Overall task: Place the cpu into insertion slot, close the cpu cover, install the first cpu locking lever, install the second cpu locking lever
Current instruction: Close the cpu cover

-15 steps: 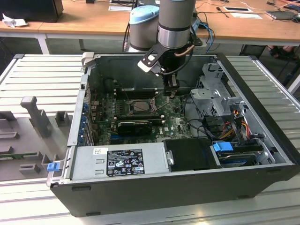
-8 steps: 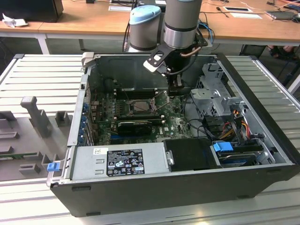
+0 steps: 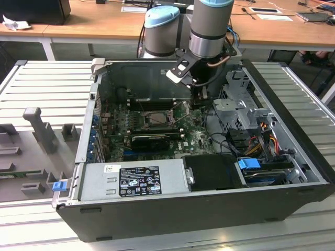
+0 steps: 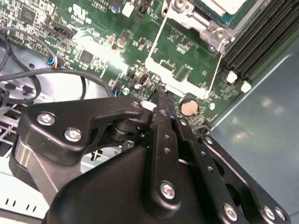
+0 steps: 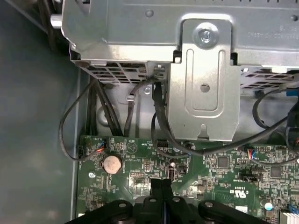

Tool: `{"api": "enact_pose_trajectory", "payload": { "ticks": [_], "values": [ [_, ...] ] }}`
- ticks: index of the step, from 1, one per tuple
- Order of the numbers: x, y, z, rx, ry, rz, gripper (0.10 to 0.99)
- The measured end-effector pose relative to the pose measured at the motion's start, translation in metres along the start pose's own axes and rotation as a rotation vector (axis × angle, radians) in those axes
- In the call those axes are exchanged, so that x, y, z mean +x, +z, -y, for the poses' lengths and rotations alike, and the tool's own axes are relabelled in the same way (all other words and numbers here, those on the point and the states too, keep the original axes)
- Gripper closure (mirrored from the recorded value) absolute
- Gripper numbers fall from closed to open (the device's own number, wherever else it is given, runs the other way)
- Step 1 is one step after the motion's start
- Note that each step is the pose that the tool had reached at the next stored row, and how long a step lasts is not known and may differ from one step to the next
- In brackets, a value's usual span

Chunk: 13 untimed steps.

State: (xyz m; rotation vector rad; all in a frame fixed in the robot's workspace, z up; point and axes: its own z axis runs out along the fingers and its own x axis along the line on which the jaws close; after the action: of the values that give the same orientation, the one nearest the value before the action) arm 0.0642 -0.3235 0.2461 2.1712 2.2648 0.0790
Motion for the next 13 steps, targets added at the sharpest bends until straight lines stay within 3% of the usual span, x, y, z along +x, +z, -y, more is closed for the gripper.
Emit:
{"api": "enact_pose_trajectory", "payload": {
  "ticks": [13],
  "values": [
    [0.0005, -0.0002, 0.0121, 0.003, 0.000, -0.0019, 0.980]
  ]
}}
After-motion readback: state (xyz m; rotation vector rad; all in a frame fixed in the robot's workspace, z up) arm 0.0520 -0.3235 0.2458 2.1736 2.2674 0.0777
